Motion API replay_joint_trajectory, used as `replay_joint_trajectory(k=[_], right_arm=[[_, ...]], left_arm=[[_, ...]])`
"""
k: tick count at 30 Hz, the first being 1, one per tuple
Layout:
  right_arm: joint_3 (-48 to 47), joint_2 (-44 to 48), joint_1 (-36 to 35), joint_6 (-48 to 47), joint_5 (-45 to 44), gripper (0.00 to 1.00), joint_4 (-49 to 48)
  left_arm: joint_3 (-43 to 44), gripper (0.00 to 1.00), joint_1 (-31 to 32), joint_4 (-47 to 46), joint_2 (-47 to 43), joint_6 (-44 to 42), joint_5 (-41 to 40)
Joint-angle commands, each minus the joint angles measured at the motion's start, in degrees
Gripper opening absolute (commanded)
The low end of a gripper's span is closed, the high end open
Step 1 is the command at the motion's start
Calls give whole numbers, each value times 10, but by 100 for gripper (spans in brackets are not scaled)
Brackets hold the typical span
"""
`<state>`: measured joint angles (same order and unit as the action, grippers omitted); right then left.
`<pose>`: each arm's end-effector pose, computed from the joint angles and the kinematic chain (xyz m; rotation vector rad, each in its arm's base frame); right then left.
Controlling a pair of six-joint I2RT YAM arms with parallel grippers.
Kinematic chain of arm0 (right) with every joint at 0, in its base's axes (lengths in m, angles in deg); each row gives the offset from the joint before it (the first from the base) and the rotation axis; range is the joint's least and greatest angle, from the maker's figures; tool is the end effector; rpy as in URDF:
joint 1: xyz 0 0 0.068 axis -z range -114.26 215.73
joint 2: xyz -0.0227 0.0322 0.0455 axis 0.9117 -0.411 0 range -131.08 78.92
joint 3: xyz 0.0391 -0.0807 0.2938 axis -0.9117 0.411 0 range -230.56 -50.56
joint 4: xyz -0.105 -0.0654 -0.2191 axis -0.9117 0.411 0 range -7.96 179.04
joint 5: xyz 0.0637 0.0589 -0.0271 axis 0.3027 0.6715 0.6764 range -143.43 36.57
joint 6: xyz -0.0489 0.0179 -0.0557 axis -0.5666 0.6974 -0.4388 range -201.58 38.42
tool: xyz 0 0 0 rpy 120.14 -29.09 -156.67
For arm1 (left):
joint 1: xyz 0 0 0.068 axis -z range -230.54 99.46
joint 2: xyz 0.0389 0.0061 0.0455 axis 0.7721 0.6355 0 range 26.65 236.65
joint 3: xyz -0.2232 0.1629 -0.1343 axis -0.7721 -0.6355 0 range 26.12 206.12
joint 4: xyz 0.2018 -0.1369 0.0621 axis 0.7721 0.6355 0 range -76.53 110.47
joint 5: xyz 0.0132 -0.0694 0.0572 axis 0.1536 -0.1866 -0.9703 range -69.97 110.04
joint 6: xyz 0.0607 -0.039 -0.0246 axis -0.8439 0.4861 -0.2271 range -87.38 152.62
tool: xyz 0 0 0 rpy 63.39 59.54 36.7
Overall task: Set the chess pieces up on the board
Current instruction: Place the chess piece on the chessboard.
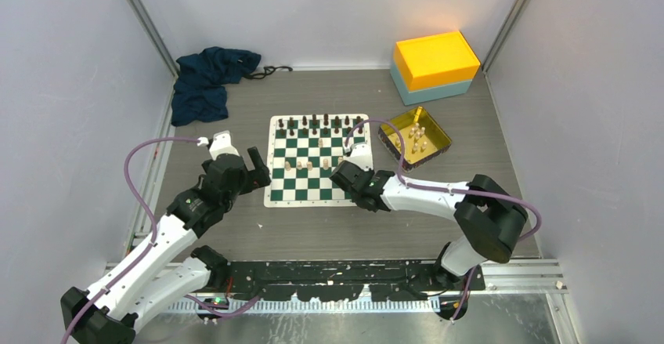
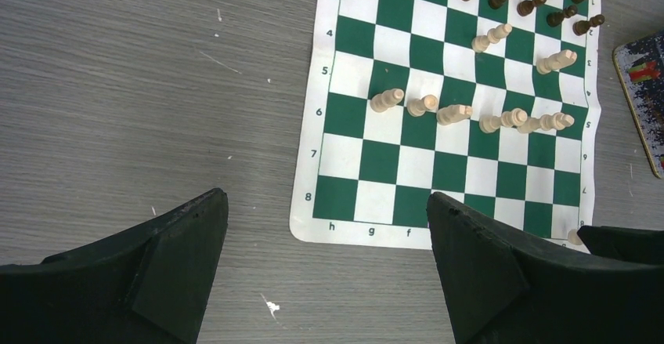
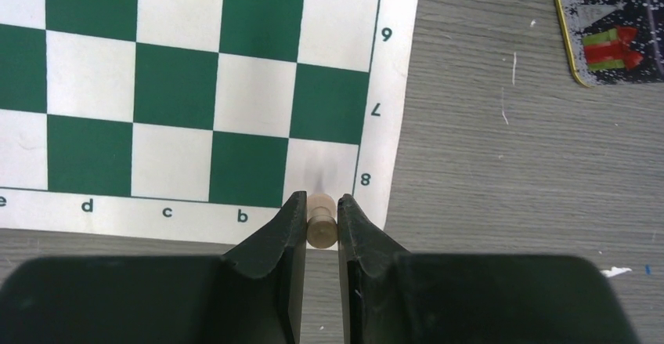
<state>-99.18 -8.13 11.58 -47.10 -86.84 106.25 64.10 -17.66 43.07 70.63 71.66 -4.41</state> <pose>0.1953 0.2098 0.2001 -0.2375 2.3970 -0.1072 0.1422 -0.0601 0.2792 -0.3509 2.1124 -0.2690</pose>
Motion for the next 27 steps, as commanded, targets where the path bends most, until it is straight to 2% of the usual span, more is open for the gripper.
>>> replay_joint_trajectory(k=[1, 20, 24, 27], right_arm=[[-7, -18, 4, 2, -16, 1, -44], [8, -28, 31, -3, 8, 1, -75], [12, -30, 32, -2, 11, 5, -77], [10, -31, 32, -2, 14, 16, -75]], left_arm=[[-2, 98, 2, -19, -7, 7, -13], [-6, 98, 3, -21, -3, 11, -13], [-5, 98, 5, -22, 0, 11, -14], [-3, 98, 7, -22, 1, 12, -17]])
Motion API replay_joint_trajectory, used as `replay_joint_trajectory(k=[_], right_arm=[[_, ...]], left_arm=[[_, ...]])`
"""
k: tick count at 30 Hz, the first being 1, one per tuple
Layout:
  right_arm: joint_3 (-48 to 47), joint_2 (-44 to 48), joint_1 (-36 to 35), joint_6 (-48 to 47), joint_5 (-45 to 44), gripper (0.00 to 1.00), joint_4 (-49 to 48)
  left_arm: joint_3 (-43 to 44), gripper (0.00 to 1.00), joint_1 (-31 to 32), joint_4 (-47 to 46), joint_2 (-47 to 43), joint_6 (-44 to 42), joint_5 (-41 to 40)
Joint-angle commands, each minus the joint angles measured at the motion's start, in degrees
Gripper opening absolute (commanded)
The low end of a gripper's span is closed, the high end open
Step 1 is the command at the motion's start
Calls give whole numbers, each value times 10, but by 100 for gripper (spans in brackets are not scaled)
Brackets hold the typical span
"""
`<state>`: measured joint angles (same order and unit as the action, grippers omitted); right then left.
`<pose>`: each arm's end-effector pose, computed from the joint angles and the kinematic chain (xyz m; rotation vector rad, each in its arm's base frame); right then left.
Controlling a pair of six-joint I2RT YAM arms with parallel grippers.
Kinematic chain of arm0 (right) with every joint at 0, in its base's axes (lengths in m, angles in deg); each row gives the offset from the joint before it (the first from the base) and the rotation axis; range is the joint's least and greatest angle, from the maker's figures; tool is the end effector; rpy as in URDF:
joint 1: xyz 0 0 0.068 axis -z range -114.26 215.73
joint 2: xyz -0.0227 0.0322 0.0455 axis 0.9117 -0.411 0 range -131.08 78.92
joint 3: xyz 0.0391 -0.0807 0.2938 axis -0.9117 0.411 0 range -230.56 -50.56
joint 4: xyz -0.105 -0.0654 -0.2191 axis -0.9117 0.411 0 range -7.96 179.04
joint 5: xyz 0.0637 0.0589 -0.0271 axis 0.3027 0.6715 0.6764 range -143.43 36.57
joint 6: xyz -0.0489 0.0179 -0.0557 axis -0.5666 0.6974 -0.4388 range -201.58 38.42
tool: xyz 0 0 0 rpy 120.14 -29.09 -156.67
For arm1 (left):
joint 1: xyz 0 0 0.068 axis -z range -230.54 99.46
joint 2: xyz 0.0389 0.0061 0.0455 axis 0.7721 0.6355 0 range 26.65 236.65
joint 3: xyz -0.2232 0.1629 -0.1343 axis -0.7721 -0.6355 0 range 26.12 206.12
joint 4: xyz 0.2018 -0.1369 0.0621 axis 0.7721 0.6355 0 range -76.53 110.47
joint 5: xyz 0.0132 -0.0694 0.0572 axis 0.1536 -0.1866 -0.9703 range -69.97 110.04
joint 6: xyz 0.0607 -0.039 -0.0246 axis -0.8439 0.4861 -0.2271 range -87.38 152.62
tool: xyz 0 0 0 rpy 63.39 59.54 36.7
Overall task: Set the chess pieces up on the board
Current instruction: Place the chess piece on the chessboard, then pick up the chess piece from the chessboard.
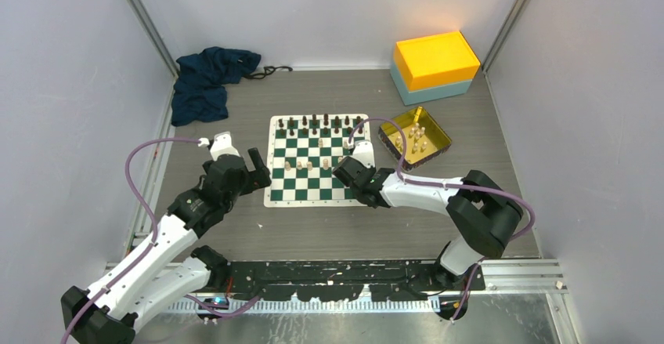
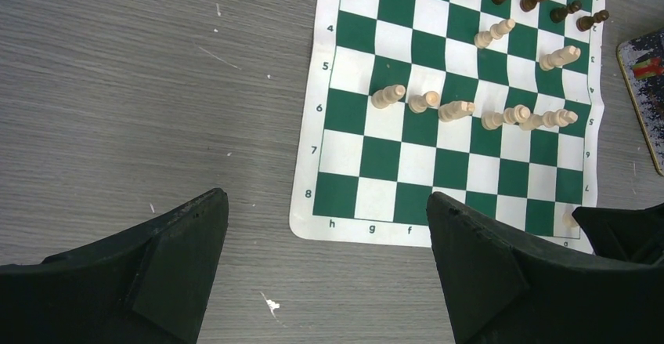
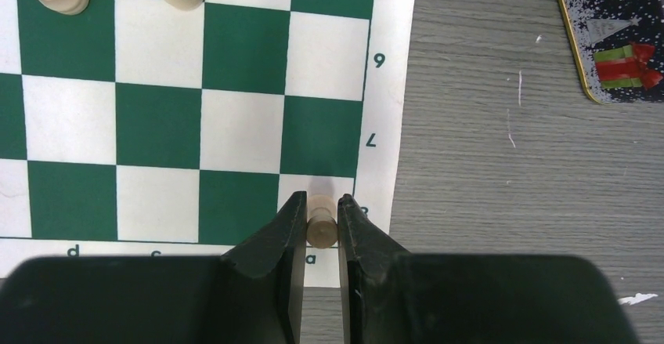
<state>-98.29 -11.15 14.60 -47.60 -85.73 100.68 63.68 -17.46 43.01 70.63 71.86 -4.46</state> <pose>0.2129 0.2093 0.1868 -0.1799 2.3979 -0.0917 0.1418 -0.0604 0.2768 -0.3505 2.1178 -0.2680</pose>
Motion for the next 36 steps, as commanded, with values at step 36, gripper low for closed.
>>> replay_joint_trajectory(k=[36], right_arm=[[-347, -149, 123, -127, 93, 41, 61]], left_arm=[[13, 98, 13, -42, 23, 5, -31]])
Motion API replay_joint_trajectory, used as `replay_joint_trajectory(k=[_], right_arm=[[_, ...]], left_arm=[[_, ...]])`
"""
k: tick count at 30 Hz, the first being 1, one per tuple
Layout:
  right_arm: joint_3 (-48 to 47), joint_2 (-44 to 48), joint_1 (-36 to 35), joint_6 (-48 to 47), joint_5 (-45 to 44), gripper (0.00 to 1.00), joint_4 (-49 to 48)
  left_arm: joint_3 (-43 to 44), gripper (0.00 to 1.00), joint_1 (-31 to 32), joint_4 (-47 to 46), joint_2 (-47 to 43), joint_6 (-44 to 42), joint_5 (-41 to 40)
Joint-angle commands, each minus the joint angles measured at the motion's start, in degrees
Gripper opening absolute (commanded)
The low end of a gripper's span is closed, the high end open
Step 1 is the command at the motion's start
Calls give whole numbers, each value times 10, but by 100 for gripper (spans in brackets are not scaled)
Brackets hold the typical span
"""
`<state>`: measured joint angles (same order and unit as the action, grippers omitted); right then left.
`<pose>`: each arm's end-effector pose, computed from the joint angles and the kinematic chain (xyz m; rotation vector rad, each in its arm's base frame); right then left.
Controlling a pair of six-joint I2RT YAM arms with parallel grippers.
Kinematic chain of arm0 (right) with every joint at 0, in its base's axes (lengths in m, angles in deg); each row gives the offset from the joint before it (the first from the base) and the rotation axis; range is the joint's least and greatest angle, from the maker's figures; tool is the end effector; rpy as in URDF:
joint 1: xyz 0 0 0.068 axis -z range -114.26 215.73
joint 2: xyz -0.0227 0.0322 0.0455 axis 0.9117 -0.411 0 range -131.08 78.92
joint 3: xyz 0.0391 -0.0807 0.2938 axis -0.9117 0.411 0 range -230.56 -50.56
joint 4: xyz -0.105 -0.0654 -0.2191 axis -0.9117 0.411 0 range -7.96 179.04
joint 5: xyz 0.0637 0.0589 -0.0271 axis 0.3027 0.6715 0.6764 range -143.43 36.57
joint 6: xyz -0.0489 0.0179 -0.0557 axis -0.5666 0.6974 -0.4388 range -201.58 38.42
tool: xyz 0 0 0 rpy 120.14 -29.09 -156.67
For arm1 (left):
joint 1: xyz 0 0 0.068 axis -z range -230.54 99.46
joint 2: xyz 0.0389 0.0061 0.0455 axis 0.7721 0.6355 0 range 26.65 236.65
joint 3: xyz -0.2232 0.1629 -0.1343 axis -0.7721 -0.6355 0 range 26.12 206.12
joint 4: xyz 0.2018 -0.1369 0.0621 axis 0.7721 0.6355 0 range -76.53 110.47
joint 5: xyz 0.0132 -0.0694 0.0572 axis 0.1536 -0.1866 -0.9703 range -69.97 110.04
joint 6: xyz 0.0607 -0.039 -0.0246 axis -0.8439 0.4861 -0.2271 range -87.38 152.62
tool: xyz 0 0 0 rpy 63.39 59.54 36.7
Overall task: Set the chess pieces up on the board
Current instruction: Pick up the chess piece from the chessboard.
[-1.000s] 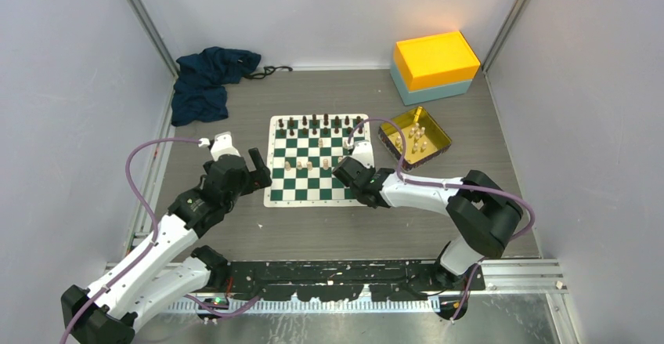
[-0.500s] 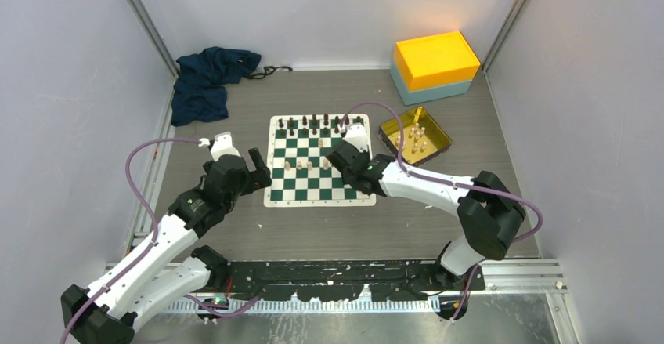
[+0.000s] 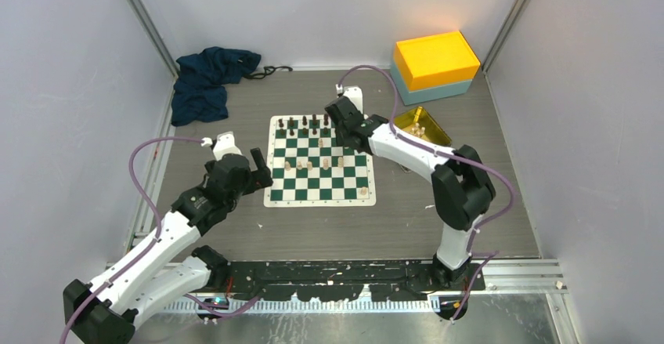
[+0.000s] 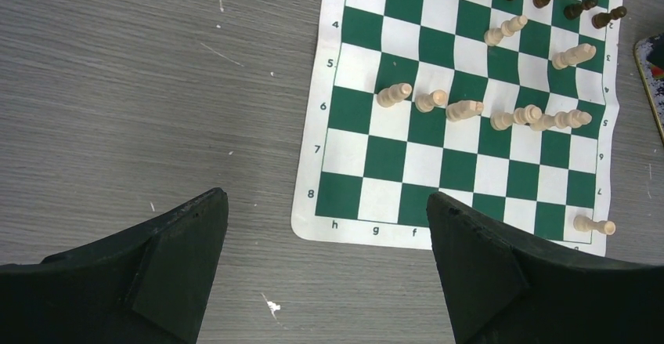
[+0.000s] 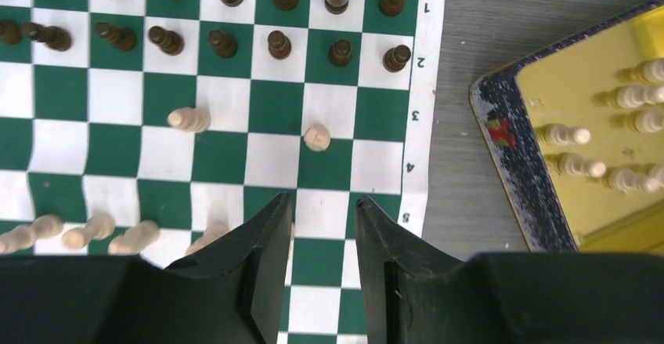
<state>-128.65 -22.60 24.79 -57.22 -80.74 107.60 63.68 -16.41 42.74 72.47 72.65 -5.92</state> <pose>0.3253 0.2432 0.2695 -0.1247 2.3024 -0.0063 0.1456 -0.0646 0.2734 -0.3540 2.1314 -0.2431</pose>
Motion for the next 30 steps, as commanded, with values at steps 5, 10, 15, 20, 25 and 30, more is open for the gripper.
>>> replay_joint_trajectory(k=[5, 10, 15, 20, 25, 30], right_arm=[[-62, -76, 47, -47, 77, 40, -29], [-78, -102, 64, -53, 100, 40, -31], [-90, -118, 68, -57, 115, 40, -34], [-92, -121, 68, -55, 120, 40, -37], [-98, -131, 69, -57, 123, 40, -37], [-105, -142, 70, -56, 128, 40, -36]], left_arm=[[14, 99, 2, -51, 17, -3, -13], [14, 98, 2, -59, 24, -3, -12], [12, 98, 2, -67, 31, 0, -9], [12, 98, 2, -72, 39, 0, -6], [12, 98, 2, -75, 44, -1, -7], [12, 98, 2, -79, 46, -2, -9]])
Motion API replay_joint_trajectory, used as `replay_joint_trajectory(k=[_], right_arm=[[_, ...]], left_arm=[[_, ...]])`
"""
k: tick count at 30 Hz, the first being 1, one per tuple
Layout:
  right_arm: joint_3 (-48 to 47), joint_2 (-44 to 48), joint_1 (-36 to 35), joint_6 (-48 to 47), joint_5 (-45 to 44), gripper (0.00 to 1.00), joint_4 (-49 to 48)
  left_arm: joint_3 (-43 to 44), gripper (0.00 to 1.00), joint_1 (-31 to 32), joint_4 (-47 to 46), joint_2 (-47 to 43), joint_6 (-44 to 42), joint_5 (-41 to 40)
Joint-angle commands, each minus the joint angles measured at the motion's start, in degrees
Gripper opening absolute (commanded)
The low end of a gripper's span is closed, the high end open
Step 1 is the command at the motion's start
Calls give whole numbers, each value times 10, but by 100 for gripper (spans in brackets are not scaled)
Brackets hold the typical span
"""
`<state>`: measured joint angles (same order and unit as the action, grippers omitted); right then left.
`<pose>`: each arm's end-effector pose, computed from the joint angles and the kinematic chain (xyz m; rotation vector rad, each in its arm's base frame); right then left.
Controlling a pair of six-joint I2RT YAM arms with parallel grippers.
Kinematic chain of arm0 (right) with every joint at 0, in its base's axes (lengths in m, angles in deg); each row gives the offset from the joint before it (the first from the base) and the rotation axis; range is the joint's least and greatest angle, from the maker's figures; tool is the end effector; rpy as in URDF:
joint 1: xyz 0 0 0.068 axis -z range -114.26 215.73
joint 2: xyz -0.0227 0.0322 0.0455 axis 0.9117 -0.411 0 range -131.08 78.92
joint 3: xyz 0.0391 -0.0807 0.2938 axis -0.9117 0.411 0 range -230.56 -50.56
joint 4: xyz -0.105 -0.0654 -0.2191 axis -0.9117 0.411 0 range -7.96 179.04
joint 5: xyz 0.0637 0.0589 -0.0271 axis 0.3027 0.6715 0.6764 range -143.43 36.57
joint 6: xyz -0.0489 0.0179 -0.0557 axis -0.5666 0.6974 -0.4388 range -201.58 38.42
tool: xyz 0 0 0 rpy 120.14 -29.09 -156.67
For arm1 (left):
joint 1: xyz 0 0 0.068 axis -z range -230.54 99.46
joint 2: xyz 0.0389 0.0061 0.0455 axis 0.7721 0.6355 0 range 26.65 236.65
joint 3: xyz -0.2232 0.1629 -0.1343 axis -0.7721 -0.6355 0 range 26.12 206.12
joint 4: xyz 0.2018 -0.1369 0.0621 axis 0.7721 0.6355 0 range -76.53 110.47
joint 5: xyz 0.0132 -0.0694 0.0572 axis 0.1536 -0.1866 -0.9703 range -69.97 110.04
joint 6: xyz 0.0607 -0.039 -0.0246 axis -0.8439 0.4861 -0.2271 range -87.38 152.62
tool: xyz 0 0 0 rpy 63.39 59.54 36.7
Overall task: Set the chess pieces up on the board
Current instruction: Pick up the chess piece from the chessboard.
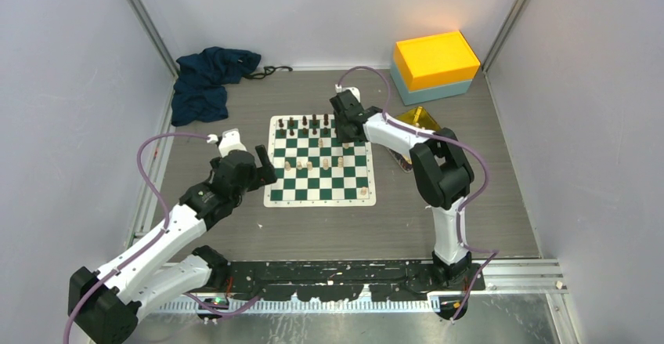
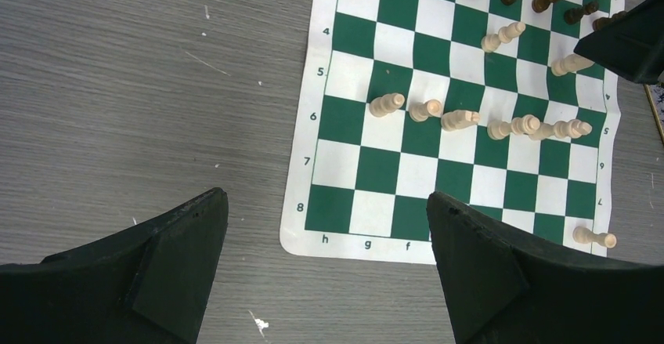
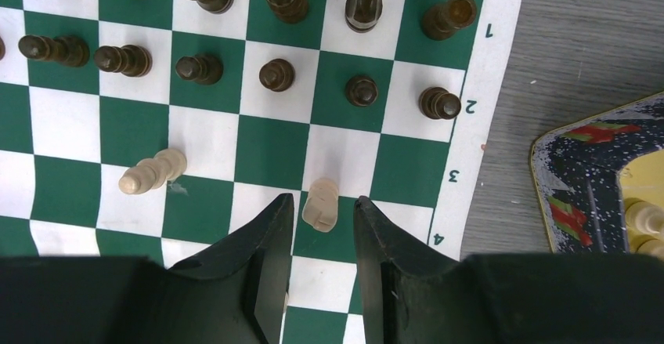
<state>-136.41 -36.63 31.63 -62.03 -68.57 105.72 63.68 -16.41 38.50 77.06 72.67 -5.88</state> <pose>0.3935 0.2463 0.2101 -0.2040 2.4502 0.0756 0.1610 -0.0751 0.2694 -0.3530 2.1368 -0.2396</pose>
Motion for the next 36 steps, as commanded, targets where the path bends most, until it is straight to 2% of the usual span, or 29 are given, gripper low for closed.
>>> replay_joint_trajectory(k=[1, 15, 18, 27, 36], right_arm=[[-28, -3, 2, -8, 7, 40, -17], [-33, -20, 7, -7, 11, 37, -16], [-35, -21, 7, -6, 12, 33, -15], [-31, -5, 7, -6, 5, 7, -11], [-32, 52, -3, -12, -16, 3, 15]], left_arm=[[12, 99, 2, -37, 1, -3, -10], [7, 99, 2, -49, 7, -5, -12], [7, 98, 2, -50, 9, -5, -12], [4, 99, 2, -52, 7, -6, -12], [7, 99, 2, -42, -1, -4, -14]])
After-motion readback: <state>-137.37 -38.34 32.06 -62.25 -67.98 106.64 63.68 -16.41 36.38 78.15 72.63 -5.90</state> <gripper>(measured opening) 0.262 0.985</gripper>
